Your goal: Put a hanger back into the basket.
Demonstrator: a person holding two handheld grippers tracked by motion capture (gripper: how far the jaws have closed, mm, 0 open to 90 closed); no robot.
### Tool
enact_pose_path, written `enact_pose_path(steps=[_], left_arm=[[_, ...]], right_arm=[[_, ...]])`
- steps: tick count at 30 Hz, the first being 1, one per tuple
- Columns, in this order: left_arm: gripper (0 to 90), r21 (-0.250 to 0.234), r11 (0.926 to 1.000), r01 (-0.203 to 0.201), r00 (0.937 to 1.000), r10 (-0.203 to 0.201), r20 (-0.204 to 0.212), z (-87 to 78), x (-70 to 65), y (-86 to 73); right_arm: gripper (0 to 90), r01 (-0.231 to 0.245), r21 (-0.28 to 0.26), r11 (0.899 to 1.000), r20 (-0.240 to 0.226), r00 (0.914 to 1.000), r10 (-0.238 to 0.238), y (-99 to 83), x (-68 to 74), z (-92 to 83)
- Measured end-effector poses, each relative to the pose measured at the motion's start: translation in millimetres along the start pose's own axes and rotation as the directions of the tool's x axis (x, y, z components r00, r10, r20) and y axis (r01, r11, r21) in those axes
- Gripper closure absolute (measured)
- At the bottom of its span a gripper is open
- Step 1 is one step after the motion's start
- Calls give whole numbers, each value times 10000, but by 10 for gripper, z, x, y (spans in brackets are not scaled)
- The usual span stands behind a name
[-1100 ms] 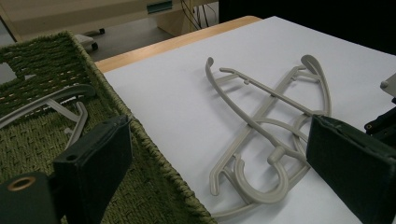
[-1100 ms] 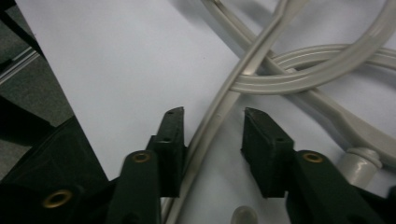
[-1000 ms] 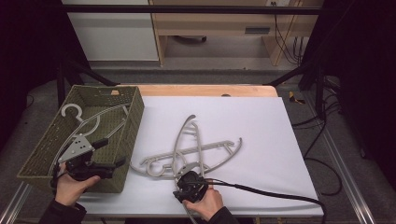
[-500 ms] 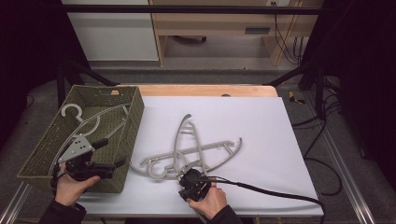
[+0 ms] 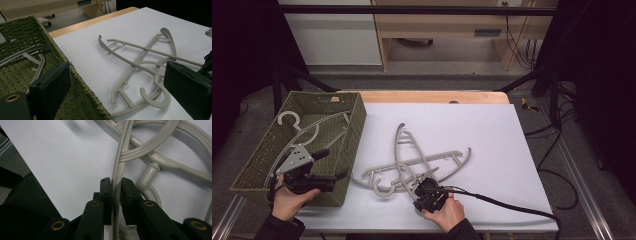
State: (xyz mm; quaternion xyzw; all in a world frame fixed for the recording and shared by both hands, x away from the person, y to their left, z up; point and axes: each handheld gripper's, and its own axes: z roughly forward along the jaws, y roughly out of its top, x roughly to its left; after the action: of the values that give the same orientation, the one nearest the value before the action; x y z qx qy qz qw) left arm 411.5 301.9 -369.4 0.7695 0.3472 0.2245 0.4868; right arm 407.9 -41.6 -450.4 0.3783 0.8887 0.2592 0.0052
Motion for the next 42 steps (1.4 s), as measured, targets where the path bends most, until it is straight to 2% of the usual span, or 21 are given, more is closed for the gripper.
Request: enact_pose_path(steps=[2,3,4,10,12,15,17,18,19,22,25,26,34,42], left_arm=[[72,0,10000,-23,10000,23,9,5,-5,-1],[72,27,10000,-43,10000,42,25,6,-6,0],[72,33,10000,-43,10000,43,22,8,-6,0],[72,45,10000,-51,10000,51,42,9,-6,1],[72,49,10000,-49,10000,49,43,10,-7,1],[72,45,10000,-54,10000,54,46,9,-7,2],[72,49,10000,-58,10000,58,47,9,-7,2],[72,51,10000,-58,10000,58,41,9,-7,2],[72,53,10000,-60,10000,60,45,10,-7,1],[73,76,9999,-82,10000,81,40,14,-11,0],[73,74,9999,-94,9999,94,56,10,-12,3],[74,70,9999,-96,9999,96,54,8,-12,3],[77,10,9998,-204,9997,204,101,-10,-19,11],[76,2,9986,-524,9983,524,270,-17,-52,28]], right_arm=[[787,286,-35,9996,166,9995,-286,-9,-11,-3],[787,286,-35,9996,166,9995,-286,-9,-11,-3],[743,384,-297,9988,347,9987,-374,-5,-10,-1],[687,201,-601,9980,350,9992,-180,42,-36,35],[691,12,-639,9980,224,9997,2,66,-36,56],[709,33,-612,9981,233,9997,-19,96,-28,93],[746,-44,-489,9988,285,9996,58,107,-19,121],[782,-117,-453,9989,116,9999,122,107,-19,136],[782,-117,-453,9989,116,9999,122,107,-19,136],[801,-450,-390,9982,152,9988,457,114,-24,118],[822,-537,-356,9979,423,9976,552,117,-32,77],[823,-392,-363,9986,458,9981,409,118,-35,61],[826,-473,-380,9982,36,9989,475,153,-96,-106],[827,-233,-549,9982,-394,9990,212,174,-231,-397]])
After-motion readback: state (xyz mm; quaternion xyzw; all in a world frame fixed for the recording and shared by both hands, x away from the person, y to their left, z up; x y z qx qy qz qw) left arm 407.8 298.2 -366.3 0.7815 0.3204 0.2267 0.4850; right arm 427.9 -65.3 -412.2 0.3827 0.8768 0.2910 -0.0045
